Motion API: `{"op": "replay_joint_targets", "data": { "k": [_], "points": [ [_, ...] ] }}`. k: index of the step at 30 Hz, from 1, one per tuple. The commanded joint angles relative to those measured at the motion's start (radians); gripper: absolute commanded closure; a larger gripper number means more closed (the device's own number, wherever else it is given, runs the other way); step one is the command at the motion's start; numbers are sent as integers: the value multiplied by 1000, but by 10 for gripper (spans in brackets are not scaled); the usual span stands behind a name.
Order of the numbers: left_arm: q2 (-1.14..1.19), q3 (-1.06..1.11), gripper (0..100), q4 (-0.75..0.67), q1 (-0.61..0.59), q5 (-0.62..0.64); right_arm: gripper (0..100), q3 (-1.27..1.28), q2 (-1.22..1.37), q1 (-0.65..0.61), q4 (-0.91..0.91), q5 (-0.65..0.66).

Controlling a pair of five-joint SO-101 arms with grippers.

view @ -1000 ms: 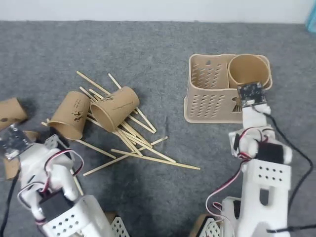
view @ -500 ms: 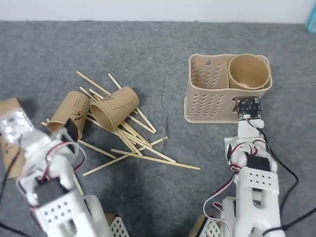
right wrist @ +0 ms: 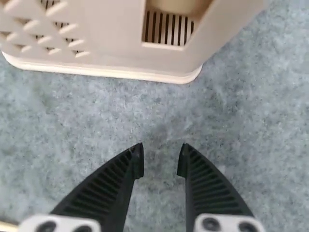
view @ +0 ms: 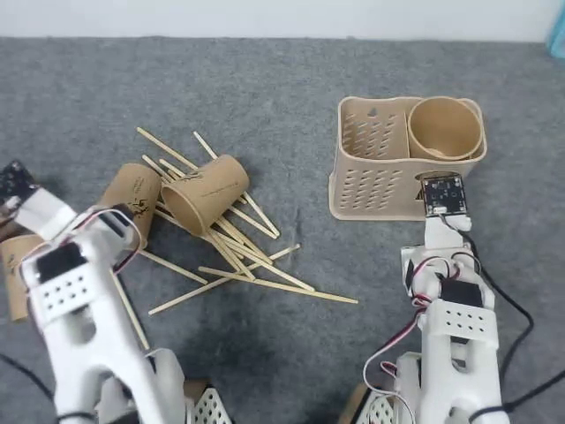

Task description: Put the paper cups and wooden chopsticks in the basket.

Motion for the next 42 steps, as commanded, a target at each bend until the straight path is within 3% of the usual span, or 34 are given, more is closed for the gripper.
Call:
{"op": "replay_joint_targets", "data": {
  "k": [1, 5, 14, 22, 29, 35, 42],
  "points": [
    [78, -59, 737, -81, 8, 66, 876, -8, -22, 2, -1, 35],
    [150, -93, 738, -167, 26, 138, 876, -8, -22, 1, 8, 38],
    [175, -97, 744, -315, 167, 144, 876, -8, -22, 1, 8, 38],
    [184, -79, 996, -463, 204, 138, 876, -8, -22, 1, 8, 38],
    [175, -85, 988, -476, 244, 61, 876, -8, -22, 1, 10, 40],
    [175, -265, 988, -242, 206, -60, 876, -8, -19, 1, 5, 40],
    [175, -572, 988, 78, 158, -293, 876, -8, -13, -2, 1, 40]
  ]
}}
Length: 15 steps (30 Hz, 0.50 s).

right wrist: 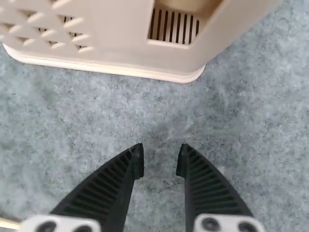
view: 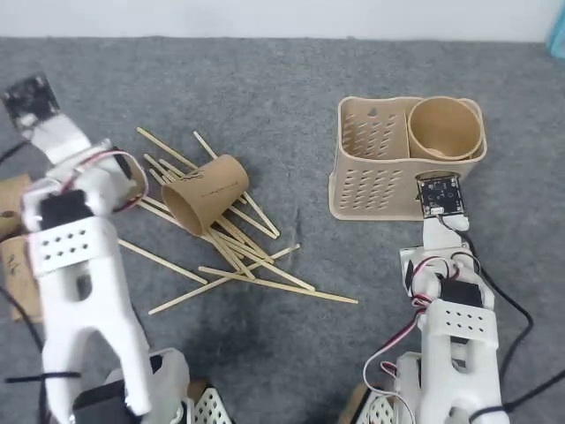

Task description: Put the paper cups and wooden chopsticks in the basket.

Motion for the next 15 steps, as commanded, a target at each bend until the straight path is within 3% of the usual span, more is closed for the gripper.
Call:
{"op": "replay_joint_targets", "data": {
  "k": [1, 9, 15],
  "points": [
    [-9, -182, 988, 141, -14, -114, 876, -8, -13, -1, -2, 14],
    [-9, -478, 988, 414, 44, -324, 877, -8, -13, 1, -1, 12],
    [-9, -734, 988, 598, 190, -465, 877, -8, -13, -1, 1, 14]
  ]
}}
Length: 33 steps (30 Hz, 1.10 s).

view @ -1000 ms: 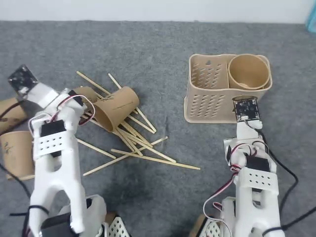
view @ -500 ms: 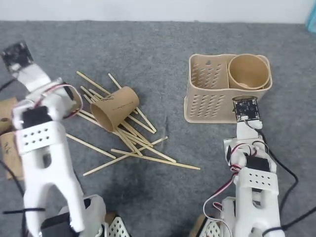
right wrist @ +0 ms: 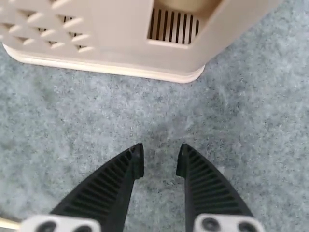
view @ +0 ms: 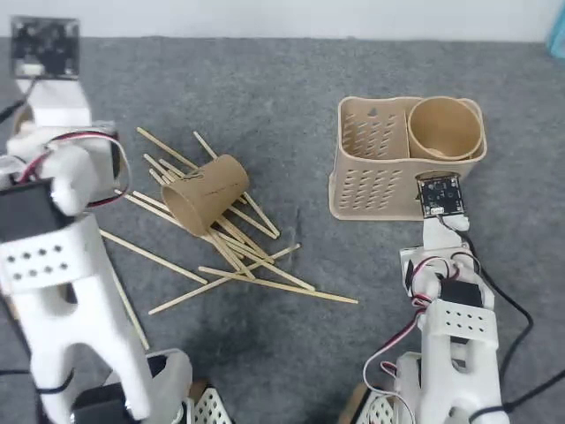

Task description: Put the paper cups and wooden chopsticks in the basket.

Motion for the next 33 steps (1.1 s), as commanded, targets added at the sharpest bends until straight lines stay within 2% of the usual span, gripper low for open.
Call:
{"op": "replay_joint_targets", "data": {
  "k": [1, 5, 10, 16, 20, 23, 28, 33],
  "points": [
    [-9, -180, 988, 94, 110, -81, 877, -8, -13, -1, 1, 14],
    [-3, -325, 989, 143, 265, -140, 877, -8, -13, -1, 2, 14],
    [0, -467, 989, 144, 491, -138, 877, -8, -13, 2, 2, 14],
    [3, -516, 989, 95, 749, -138, 877, -6, -19, 4, 4, 14],
    [40, -529, 989, 44, 853, -143, 918, -15, -24, 105, -2, 2],
    [104, -562, 989, 9, 908, -144, 990, -32, -56, 180, -8, -84],
    [259, -625, 989, -95, 979, -144, 991, 21, -174, 274, -67, -181],
    [443, -734, 989, -135, 1051, -153, 991, 84, -271, 286, -108, -196]
  ]
}}
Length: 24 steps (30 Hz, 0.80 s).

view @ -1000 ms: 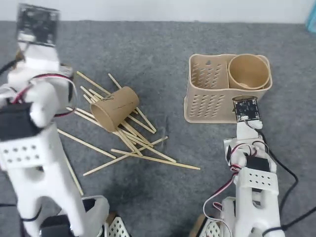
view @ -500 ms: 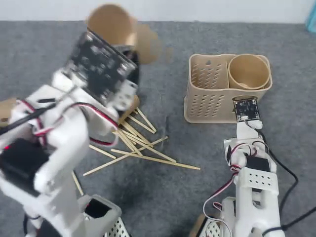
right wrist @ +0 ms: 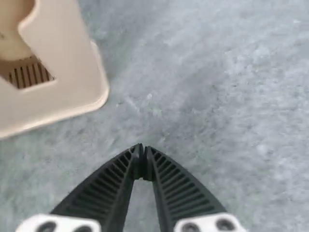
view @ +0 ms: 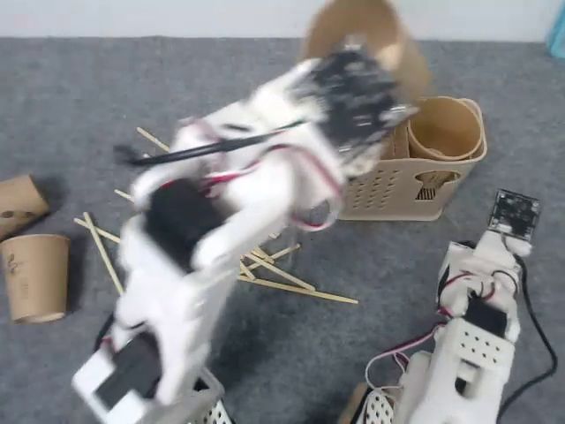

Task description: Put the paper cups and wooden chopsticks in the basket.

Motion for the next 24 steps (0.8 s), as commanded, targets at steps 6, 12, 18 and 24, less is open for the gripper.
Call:
{"op": "replay_joint_targets", "data": {
  "k": [6, 12, 18, 24],
  "points": [
    [342, -236, 989, -41, 61, -57, 991, 15, -87, -1, -30, -11],
    [572, -418, 989, -35, 64, -55, 983, 18, -87, -25, -30, 5],
    [717, -535, 989, -34, 57, -63, 983, 18, -87, -27, -30, 5],
    [727, -544, 989, 11, 68, -63, 983, 18, -87, -50, -30, 5]
  ]
}}
